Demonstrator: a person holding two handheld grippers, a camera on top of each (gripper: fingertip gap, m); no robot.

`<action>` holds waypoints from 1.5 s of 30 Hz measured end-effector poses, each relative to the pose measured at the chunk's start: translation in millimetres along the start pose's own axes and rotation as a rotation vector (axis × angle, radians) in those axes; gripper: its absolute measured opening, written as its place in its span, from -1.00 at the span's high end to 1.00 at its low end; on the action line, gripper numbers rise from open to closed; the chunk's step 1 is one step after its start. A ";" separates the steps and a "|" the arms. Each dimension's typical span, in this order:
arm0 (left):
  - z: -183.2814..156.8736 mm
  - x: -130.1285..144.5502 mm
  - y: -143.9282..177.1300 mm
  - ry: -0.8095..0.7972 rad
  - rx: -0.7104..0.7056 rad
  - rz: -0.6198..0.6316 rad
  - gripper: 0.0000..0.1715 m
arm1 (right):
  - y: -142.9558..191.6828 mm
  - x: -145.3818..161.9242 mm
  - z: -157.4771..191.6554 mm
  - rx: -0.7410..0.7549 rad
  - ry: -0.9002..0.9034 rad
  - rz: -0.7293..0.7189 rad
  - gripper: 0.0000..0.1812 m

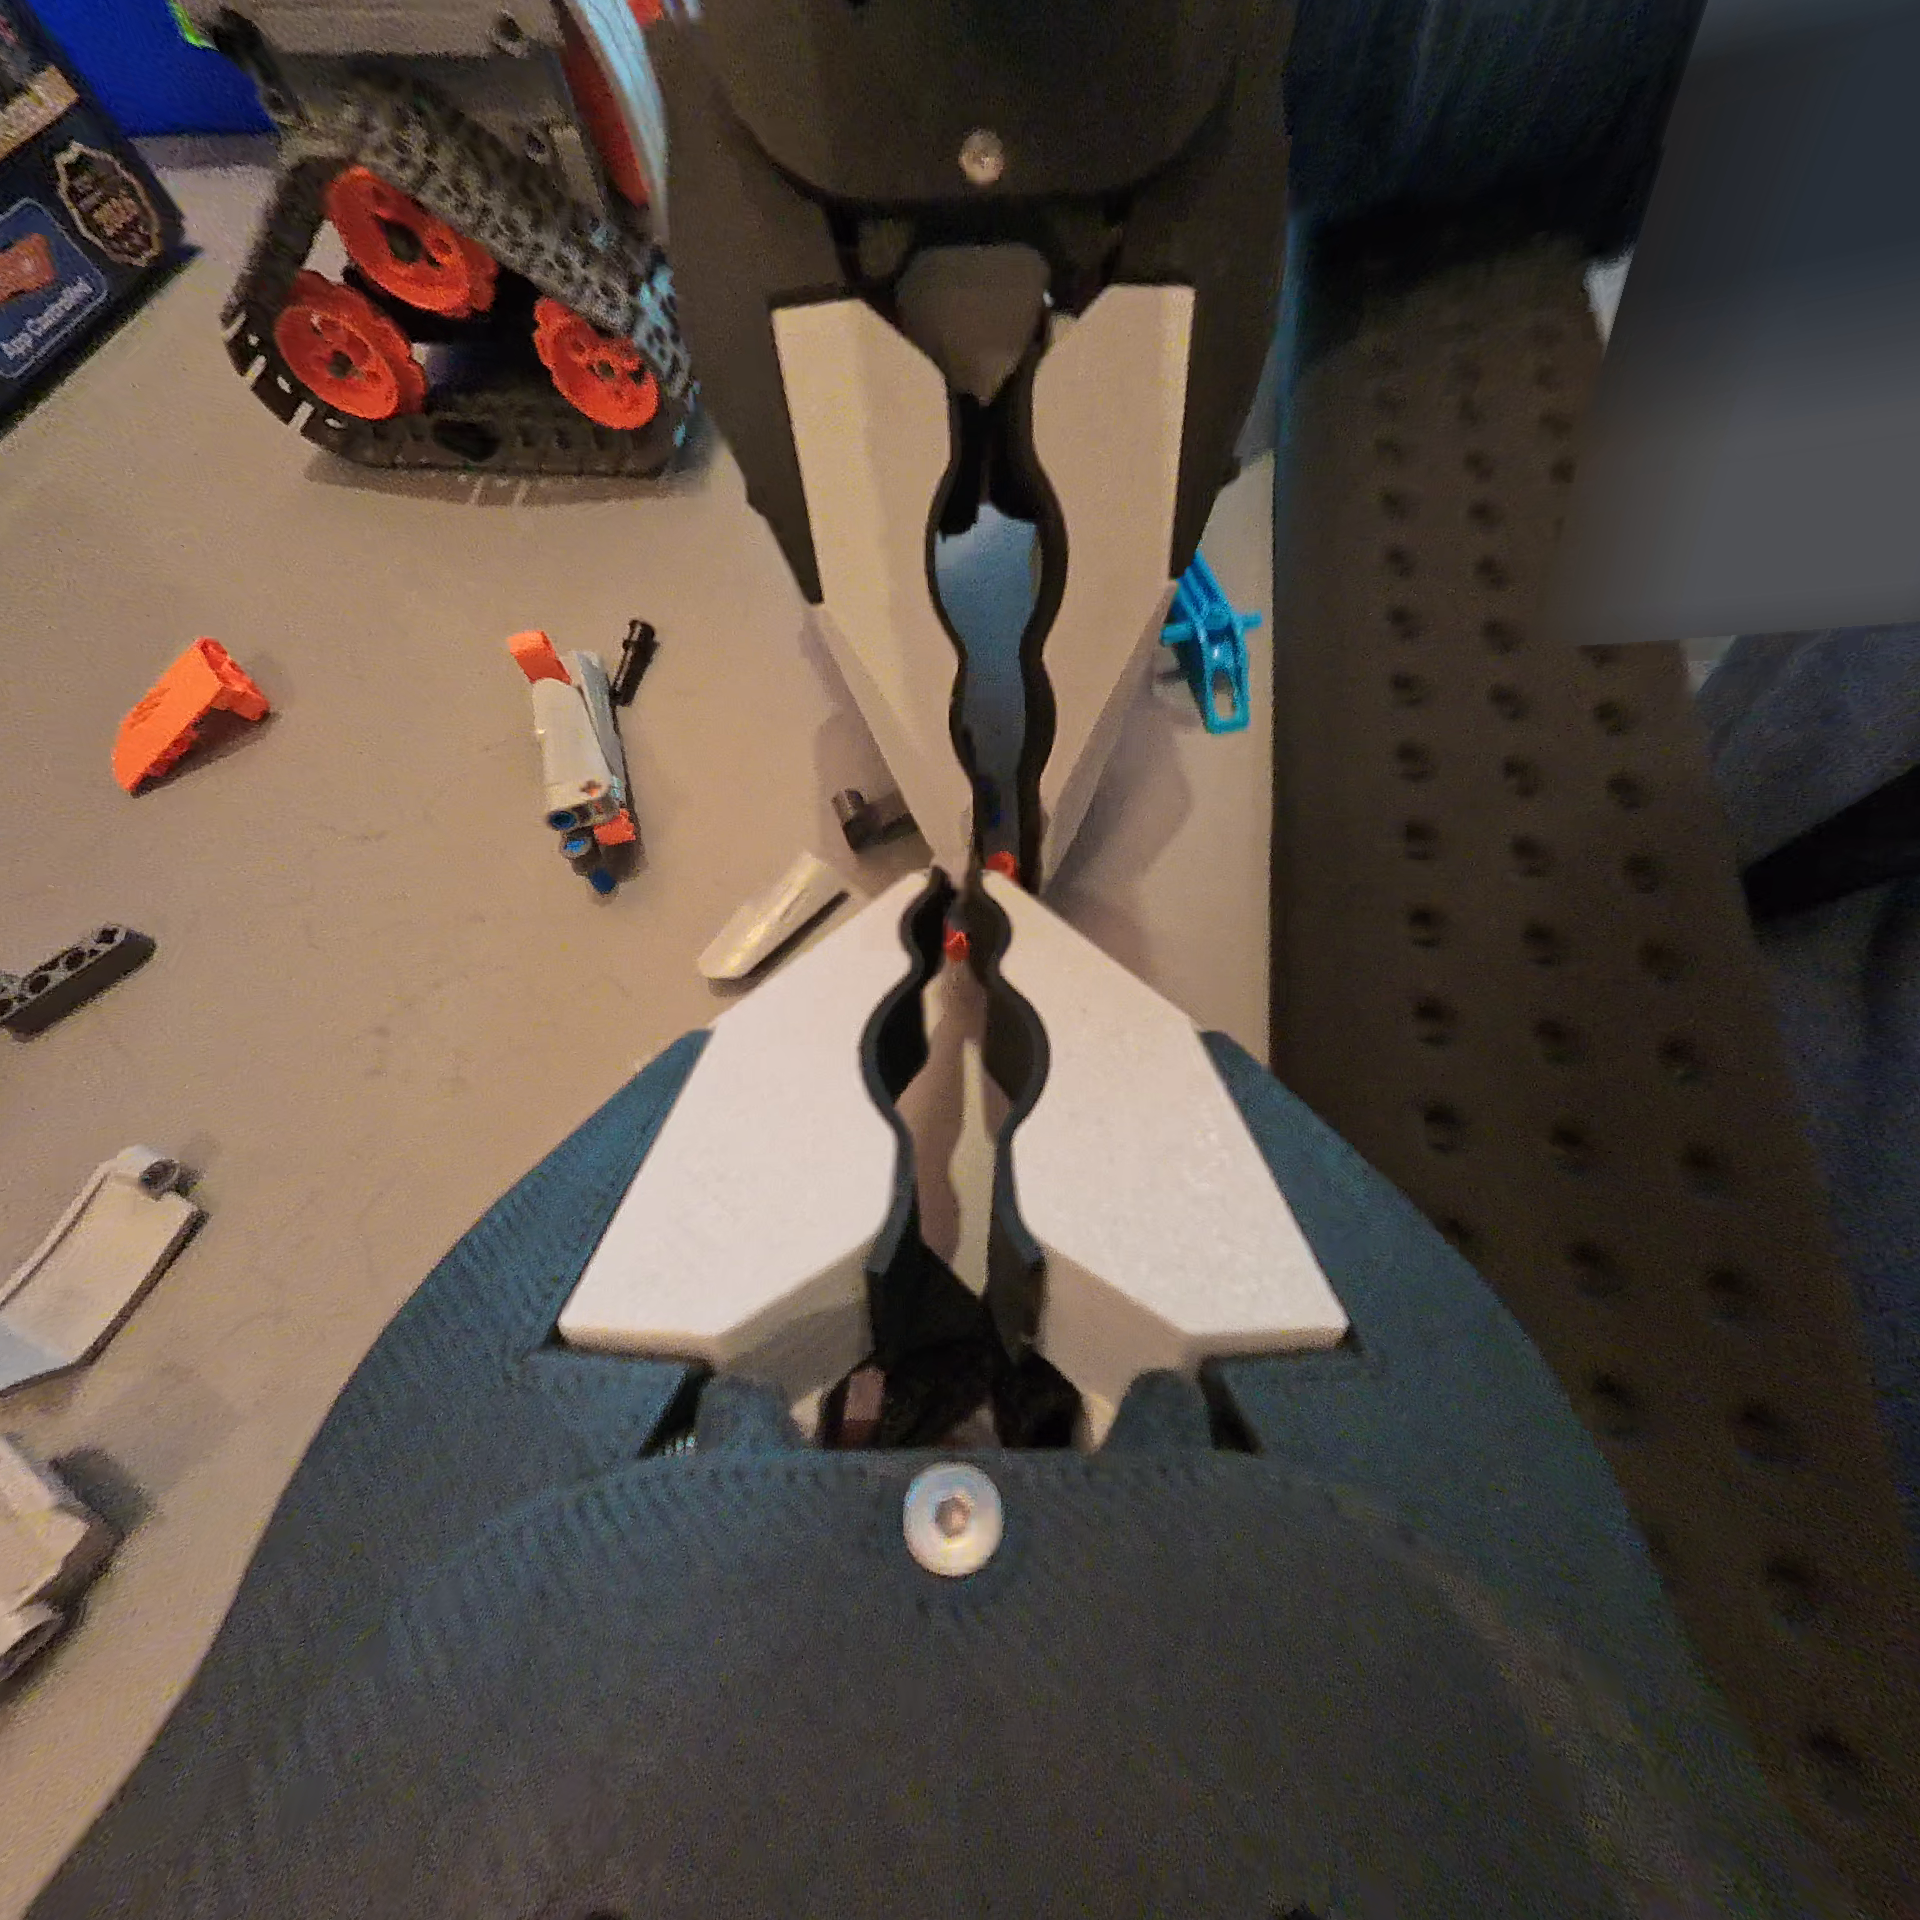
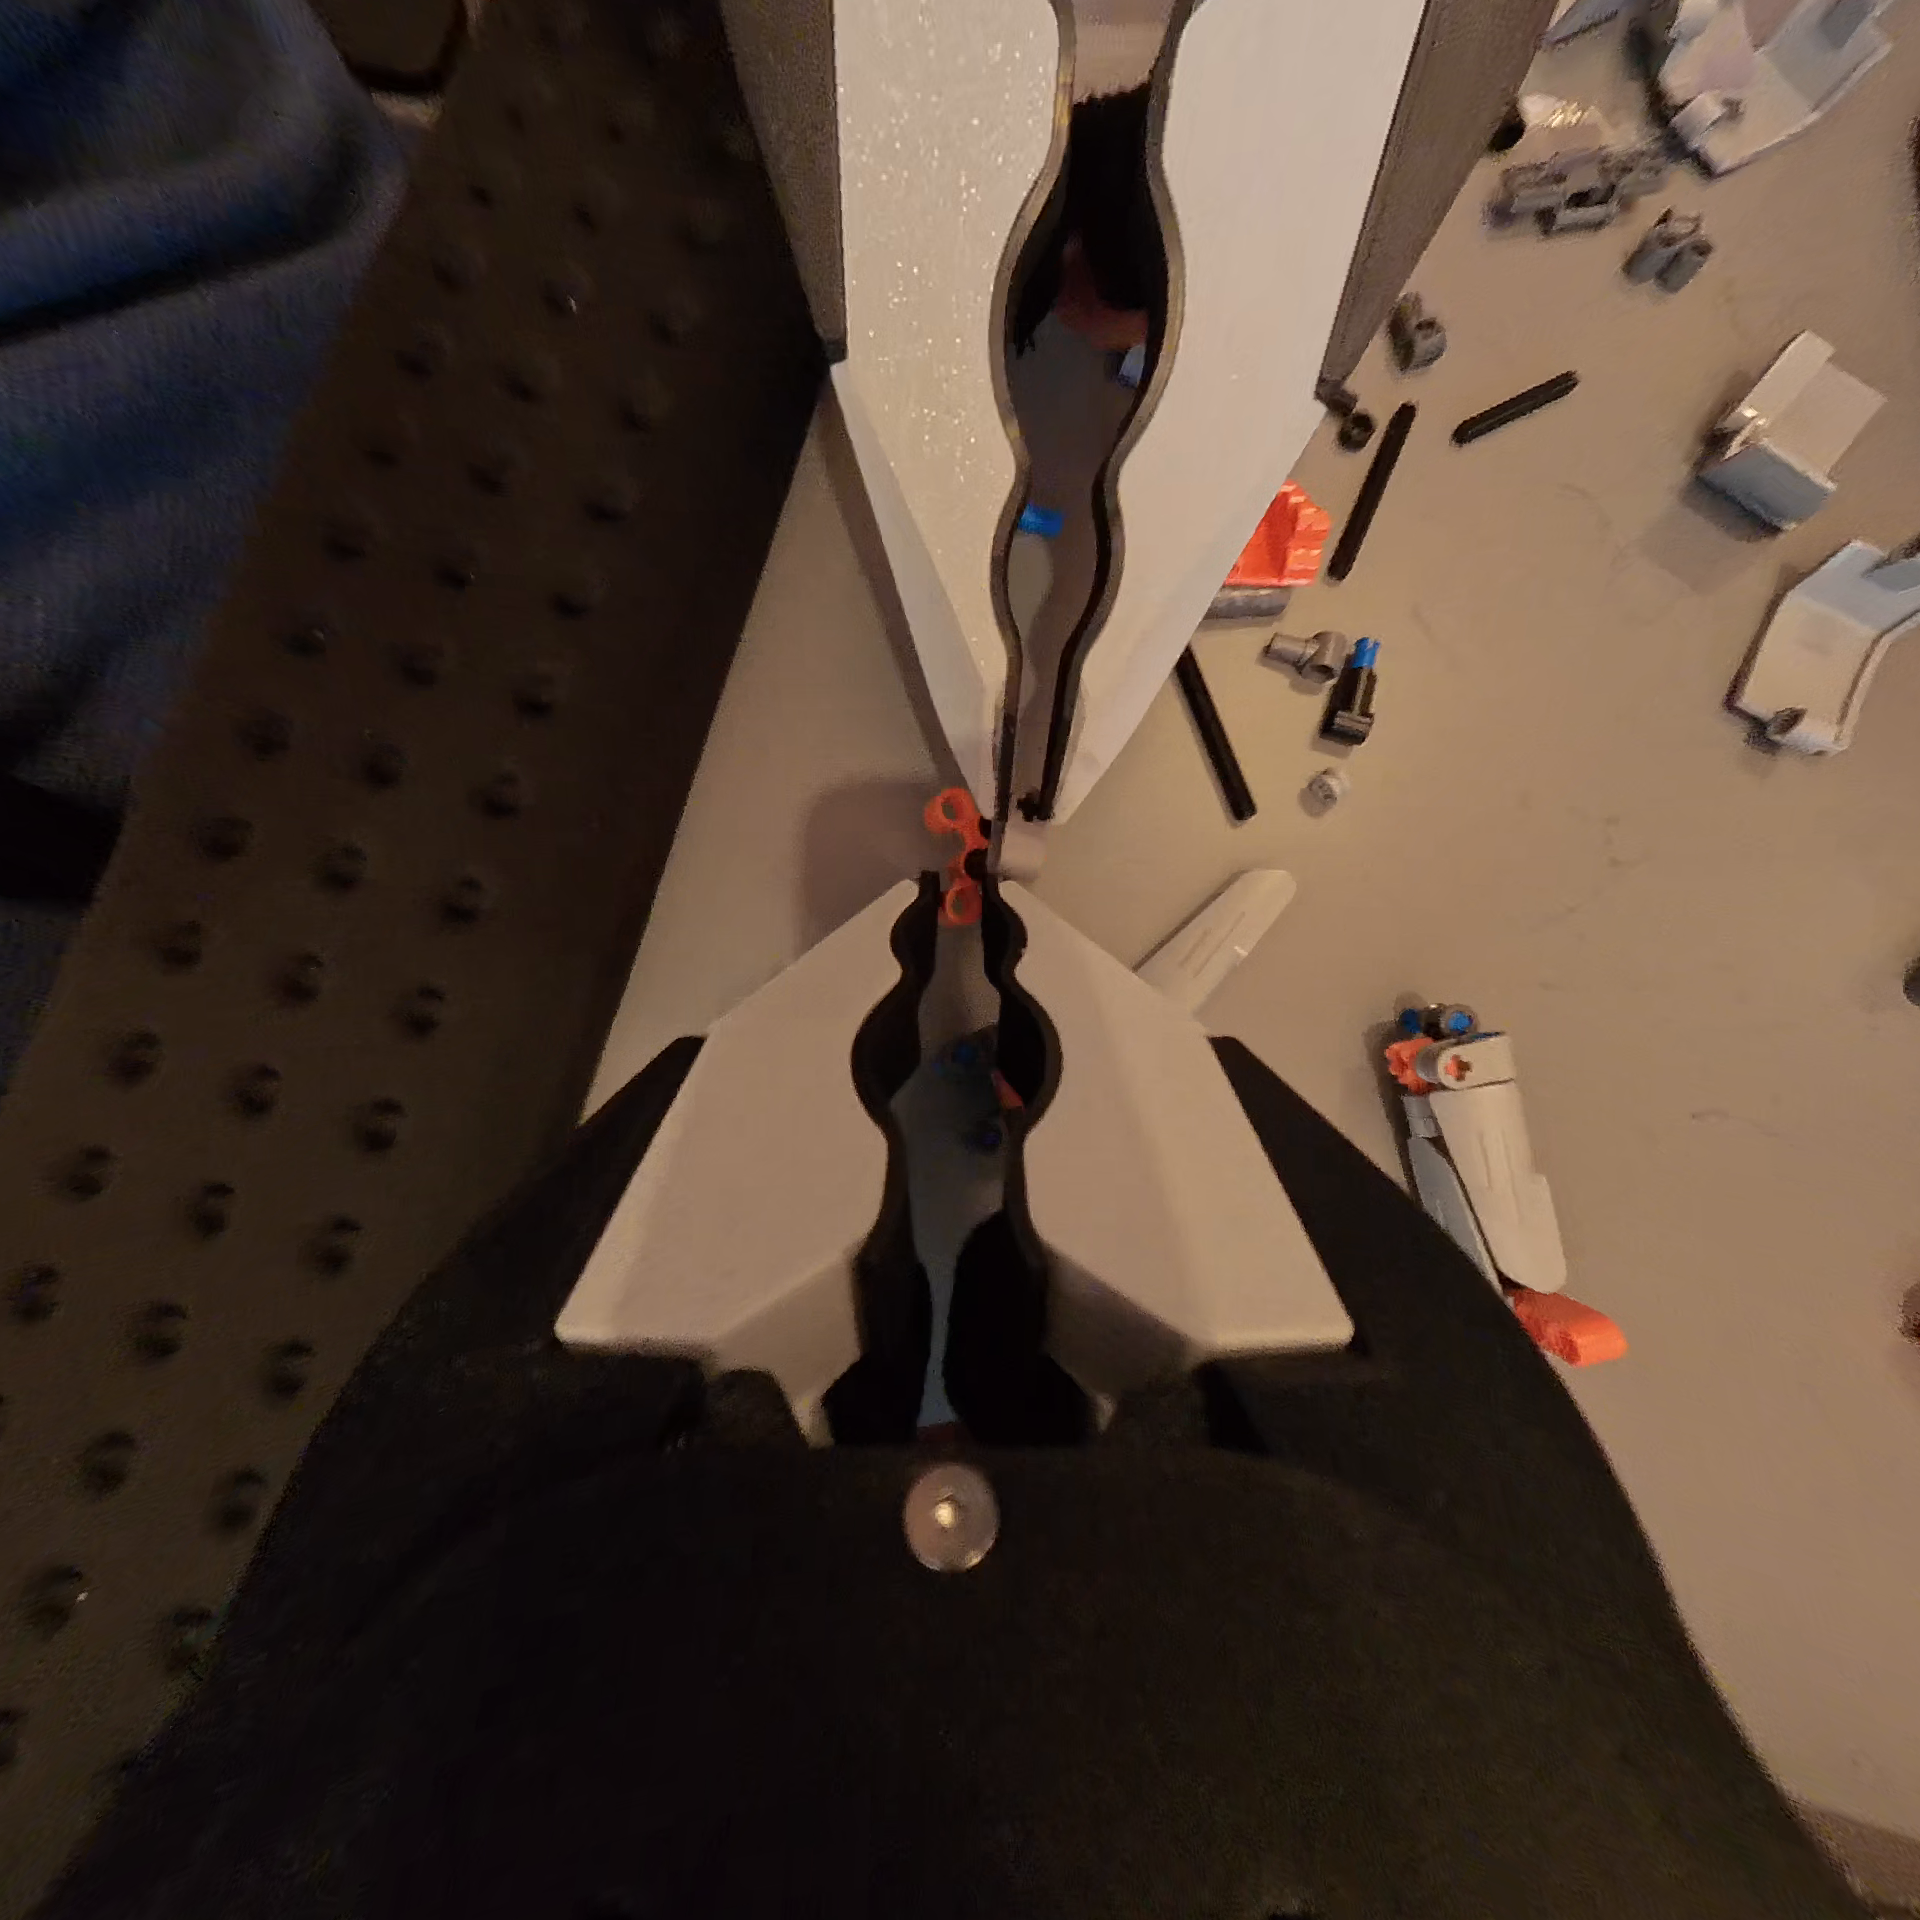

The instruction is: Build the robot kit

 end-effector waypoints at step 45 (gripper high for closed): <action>-4.3 -7.8 4.8 -0.111 -0.060 -0.025 0.95 | 15.6 -20.1 -1.7 0.121 0.108 -0.136 0.95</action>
Point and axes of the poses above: each gripper's, where its closed fingertips meet, y back along the fingers, x out of its underside, z = x × y across the jaws, the point moved 9 cm from there along y, back along the fingers, and after that the axes turned 14 degrees about -z, right-handed, at the moved point
